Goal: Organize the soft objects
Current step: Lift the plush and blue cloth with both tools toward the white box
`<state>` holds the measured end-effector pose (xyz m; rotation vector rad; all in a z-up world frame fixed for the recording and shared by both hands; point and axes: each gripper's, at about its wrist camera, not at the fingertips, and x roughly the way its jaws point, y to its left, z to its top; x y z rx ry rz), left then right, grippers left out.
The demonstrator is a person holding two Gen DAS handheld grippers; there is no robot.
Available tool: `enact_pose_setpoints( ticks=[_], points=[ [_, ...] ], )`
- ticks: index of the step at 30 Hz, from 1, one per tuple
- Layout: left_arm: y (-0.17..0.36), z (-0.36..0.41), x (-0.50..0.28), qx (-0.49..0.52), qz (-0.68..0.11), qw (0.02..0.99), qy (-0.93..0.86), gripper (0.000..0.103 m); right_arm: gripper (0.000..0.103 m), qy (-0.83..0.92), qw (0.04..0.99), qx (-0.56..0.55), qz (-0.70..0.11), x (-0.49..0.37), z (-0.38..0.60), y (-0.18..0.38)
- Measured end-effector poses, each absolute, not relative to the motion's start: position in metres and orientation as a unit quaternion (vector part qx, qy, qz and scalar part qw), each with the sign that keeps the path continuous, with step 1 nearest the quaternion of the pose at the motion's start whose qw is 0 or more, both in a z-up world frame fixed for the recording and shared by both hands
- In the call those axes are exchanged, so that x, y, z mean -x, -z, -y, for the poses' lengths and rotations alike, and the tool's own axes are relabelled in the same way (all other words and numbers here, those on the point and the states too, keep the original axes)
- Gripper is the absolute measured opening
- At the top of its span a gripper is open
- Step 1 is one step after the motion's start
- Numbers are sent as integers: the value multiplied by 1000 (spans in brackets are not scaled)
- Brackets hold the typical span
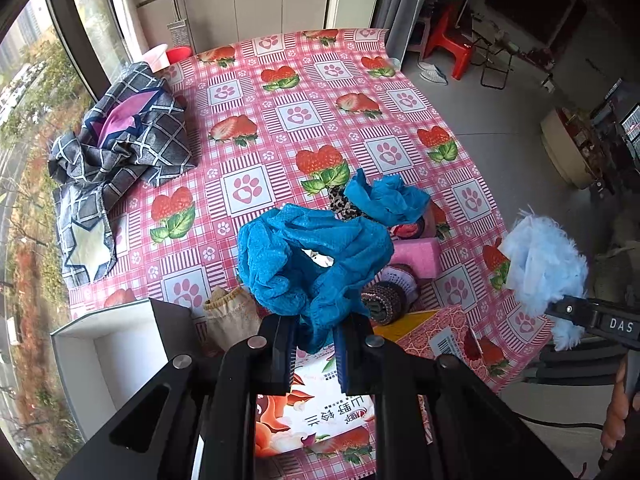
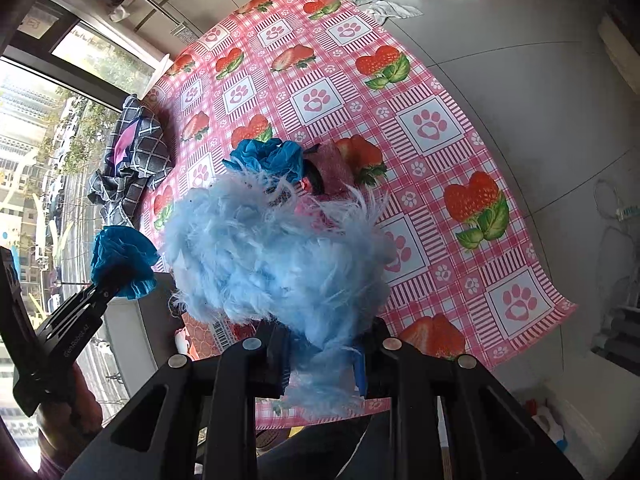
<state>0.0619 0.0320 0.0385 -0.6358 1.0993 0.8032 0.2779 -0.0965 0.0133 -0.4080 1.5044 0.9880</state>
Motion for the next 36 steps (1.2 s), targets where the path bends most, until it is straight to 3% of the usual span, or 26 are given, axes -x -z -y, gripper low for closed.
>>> enact_pose_setpoints(
  ticks=[24, 36],
  points=[
    [-75, 66, -177, 248, -499, 776, -294, 17, 25, -442, 611, 175, -633, -338, 184, -30],
    [-53, 126, -194, 241, -558, 764, -216, 17, 25, -441, 597, 181, -645, -341, 215, -17]
  ],
)
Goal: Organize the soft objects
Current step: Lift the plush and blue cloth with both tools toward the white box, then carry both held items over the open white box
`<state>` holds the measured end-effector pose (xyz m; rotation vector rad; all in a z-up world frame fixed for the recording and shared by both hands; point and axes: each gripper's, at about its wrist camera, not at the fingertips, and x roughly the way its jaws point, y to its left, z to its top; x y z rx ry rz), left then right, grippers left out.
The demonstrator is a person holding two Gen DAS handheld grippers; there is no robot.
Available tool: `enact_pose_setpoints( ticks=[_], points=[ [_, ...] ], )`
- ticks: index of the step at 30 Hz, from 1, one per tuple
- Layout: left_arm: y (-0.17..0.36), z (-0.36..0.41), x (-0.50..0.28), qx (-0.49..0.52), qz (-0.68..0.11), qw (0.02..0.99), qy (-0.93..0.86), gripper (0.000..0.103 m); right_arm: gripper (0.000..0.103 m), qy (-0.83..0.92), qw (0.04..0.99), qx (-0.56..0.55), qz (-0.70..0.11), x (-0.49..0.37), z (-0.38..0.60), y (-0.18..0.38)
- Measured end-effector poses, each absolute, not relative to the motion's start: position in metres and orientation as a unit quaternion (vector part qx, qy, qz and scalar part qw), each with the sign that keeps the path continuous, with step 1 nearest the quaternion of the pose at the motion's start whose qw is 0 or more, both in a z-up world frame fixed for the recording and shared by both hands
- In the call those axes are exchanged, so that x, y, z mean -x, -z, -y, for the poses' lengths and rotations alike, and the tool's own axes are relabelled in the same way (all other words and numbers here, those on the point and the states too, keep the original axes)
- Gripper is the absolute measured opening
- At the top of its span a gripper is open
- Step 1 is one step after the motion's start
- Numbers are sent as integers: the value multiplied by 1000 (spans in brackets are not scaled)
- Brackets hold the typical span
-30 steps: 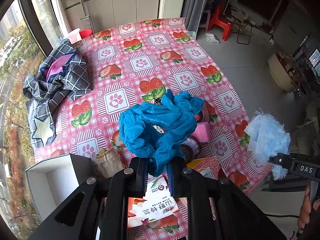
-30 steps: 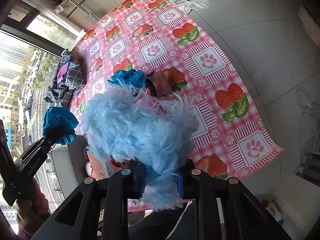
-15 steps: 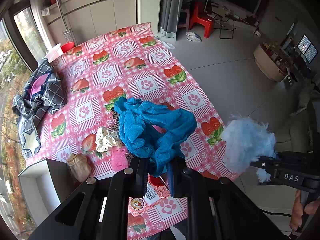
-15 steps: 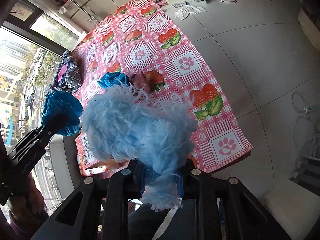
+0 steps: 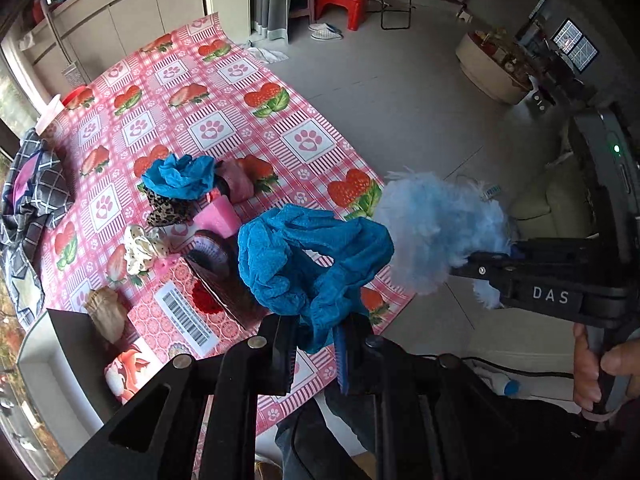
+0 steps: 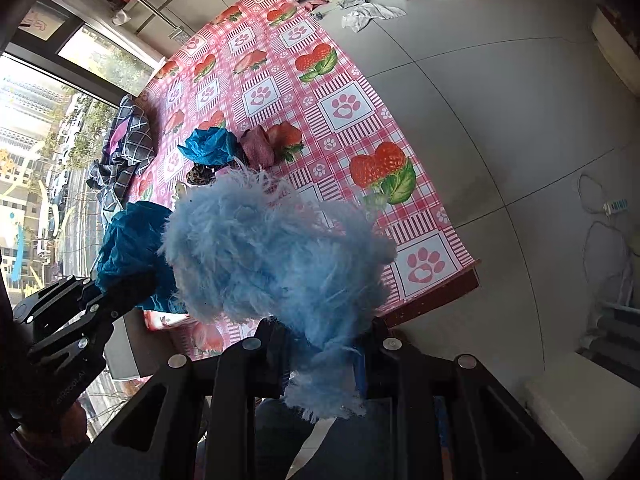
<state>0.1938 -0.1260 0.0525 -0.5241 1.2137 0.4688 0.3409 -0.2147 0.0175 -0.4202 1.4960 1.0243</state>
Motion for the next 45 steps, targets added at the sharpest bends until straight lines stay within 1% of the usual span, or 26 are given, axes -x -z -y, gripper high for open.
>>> enact_pose_setpoints(
  ticks=[6, 12, 28, 35, 45],
  points=[
    [-43, 142, -179, 250, -573, 748, -223, 17, 25, -456, 576, 207, -646, -330, 217, -7],
    [-44, 145, -149, 267, -564, 737, -261, 17, 25, -480, 549, 245, -639, -308, 215, 1],
    [-39, 143, -31, 331, -527, 690, -369, 17, 25, -539, 475, 335, -609, -203, 189, 12],
    [-39, 124, 38, 342, -510, 675, -409, 17, 25, -556, 450, 363, -598, -141, 171, 18],
    [-40, 82, 130, 357, -498, 653, -445, 17, 25, -579, 439, 381, -572, -57, 130, 7]
  ],
)
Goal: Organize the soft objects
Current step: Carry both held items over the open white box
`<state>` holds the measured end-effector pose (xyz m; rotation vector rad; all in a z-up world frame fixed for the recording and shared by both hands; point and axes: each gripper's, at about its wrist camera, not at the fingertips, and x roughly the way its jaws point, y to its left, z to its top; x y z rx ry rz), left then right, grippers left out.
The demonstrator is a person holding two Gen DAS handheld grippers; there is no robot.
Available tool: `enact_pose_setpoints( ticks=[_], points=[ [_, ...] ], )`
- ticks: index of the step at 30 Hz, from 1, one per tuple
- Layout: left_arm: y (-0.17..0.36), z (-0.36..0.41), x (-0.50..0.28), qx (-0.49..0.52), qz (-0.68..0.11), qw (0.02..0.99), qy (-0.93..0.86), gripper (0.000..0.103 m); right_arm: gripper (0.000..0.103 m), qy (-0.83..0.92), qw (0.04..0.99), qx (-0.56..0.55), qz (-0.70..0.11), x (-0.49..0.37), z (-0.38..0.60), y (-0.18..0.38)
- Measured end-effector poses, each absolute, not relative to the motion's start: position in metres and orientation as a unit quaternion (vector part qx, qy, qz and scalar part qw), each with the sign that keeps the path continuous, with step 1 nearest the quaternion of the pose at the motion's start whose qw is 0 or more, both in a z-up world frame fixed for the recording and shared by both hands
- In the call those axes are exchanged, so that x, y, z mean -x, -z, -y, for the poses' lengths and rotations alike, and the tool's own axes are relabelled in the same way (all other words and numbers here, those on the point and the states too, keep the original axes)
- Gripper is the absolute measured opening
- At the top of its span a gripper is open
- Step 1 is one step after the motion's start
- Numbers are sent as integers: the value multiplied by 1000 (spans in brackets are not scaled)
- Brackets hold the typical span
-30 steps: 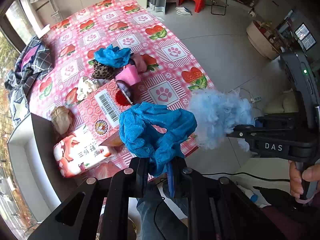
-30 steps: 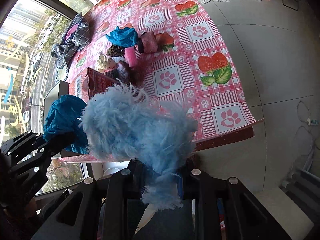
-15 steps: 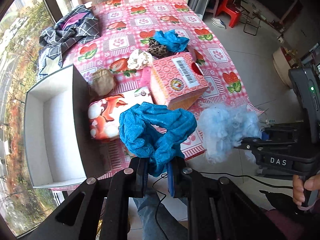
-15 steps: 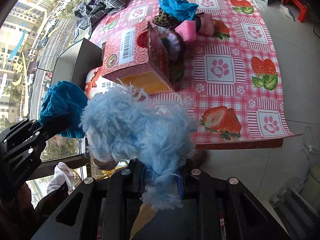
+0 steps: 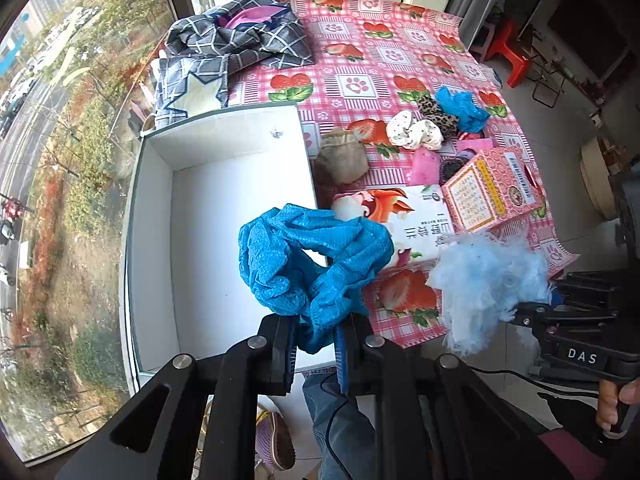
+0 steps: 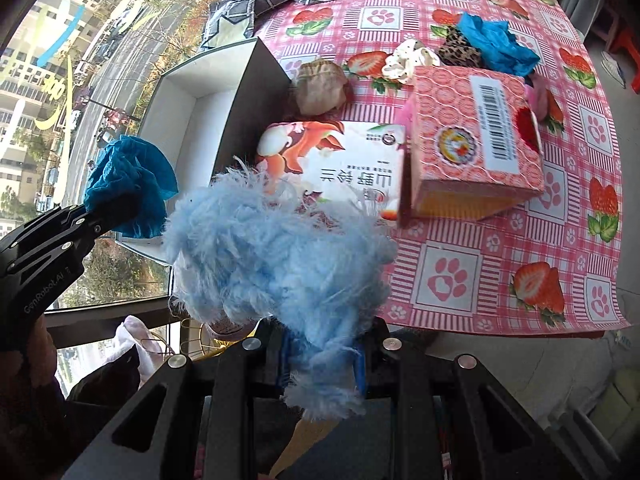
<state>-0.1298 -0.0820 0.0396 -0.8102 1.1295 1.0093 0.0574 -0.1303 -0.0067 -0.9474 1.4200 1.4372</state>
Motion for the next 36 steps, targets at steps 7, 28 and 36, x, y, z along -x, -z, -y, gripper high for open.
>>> enact_pose_setpoints(
  ticks=[7, 28, 36],
  points=[
    [-33, 65, 182, 374, -492, 633, -467, 17, 25, -603, 420, 410, -541, 3, 95, -1],
    [6, 45, 222, 406, -522, 608, -439, 17, 25, -615, 404, 444, -512, 89, 27, -5],
    [11, 40, 221, 409, -528, 608, -430, 17, 25, -608, 402, 448, -518, 93, 16, 1]
  ],
)
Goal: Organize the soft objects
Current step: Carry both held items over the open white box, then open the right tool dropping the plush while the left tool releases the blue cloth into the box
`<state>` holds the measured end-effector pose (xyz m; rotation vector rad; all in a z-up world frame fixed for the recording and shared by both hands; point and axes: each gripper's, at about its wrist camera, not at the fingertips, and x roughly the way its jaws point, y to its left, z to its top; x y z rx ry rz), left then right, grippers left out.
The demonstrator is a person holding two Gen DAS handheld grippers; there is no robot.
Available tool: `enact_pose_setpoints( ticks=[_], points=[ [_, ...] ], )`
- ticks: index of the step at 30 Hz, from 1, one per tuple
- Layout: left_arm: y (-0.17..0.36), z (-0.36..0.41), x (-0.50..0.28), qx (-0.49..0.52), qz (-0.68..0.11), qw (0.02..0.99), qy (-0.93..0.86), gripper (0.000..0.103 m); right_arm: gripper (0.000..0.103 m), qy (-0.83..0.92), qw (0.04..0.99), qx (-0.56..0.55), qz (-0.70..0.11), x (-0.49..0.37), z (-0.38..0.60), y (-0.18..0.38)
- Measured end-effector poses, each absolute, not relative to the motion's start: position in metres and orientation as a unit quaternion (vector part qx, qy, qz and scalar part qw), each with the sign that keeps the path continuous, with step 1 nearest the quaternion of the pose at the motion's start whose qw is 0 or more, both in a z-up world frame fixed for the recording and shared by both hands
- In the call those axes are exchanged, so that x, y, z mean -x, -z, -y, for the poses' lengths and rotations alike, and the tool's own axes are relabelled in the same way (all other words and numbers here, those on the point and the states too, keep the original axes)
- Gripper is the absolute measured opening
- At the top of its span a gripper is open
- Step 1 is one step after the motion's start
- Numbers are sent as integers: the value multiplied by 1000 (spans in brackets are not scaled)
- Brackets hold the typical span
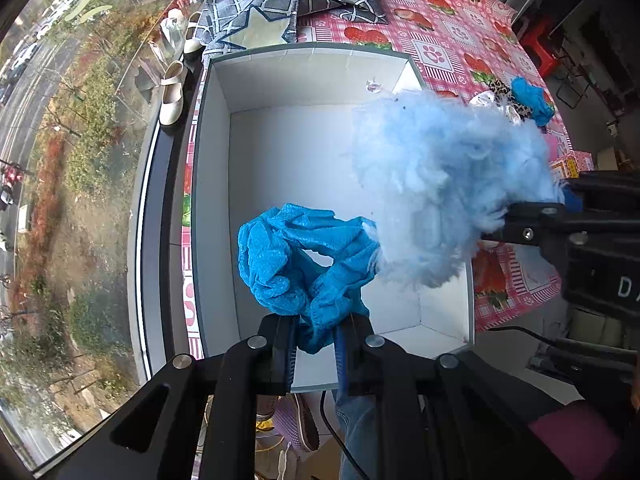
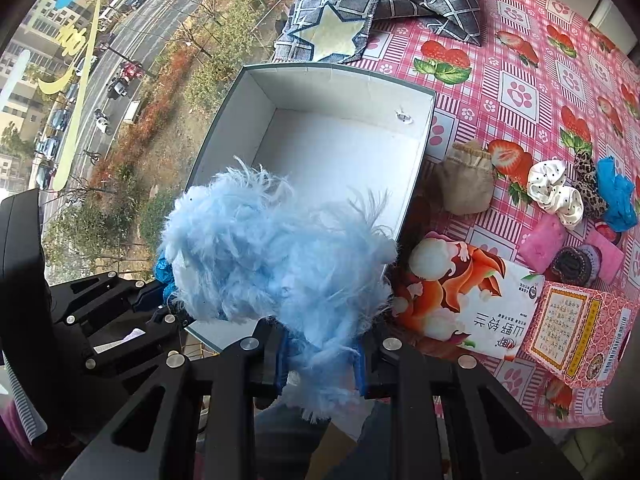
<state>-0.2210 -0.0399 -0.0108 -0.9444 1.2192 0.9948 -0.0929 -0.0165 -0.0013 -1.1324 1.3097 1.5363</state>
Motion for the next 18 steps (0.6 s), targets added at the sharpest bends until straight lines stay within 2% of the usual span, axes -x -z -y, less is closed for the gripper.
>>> enact_pose_setpoints(
  ticks=[18],
  points=[
    [16, 36, 213, 409, -542, 605, -416, 17, 25, -602, 390, 449, -533, 99, 5, 12]
  ],
)
